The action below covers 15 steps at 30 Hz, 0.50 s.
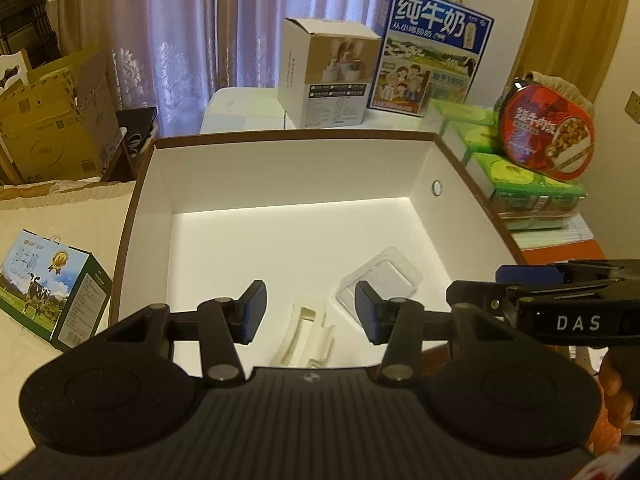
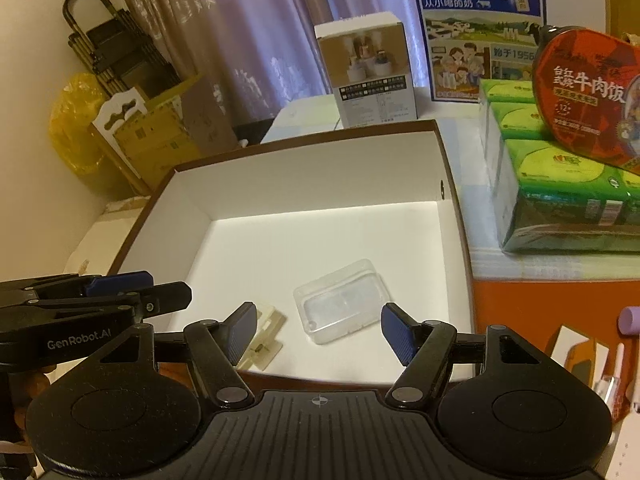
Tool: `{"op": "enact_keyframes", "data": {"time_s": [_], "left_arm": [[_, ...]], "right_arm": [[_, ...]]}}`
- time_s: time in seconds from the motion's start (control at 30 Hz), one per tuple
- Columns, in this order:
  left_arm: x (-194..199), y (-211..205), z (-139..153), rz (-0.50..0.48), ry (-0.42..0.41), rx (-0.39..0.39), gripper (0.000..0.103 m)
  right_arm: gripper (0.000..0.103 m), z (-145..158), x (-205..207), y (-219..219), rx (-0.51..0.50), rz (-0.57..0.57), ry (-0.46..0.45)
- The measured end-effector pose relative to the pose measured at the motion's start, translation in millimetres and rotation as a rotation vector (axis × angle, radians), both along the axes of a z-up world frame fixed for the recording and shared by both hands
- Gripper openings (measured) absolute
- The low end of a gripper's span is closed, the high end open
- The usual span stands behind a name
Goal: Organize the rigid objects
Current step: 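Carry both items into the brown box and open both tools to release, then withdraw both tools from the box toward the remaining items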
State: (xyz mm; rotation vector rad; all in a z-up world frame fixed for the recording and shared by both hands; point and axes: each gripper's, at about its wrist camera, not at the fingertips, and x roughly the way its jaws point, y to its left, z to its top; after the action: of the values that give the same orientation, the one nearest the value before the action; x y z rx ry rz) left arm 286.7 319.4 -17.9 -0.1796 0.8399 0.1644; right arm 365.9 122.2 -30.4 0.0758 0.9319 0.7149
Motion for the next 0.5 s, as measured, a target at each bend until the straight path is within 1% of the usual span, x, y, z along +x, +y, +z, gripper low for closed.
{"op": "enact_keyframes", "data": {"time_s": [0.3, 0.5], "left_arm": [[-24.5, -15.8, 9.0, -0.039, -0.027, -0.022, 0.044], [-38.8, -31.8, 8.1, -0.066, -0.027, -0.044, 0.044]], "right_arm": [[0.066, 8.5, -25.9, -22.1, 0.05, -0.01, -0.016], [0.066, 13.4, -44.8, -41.5, 0.043, -0.023, -0.035]]}}
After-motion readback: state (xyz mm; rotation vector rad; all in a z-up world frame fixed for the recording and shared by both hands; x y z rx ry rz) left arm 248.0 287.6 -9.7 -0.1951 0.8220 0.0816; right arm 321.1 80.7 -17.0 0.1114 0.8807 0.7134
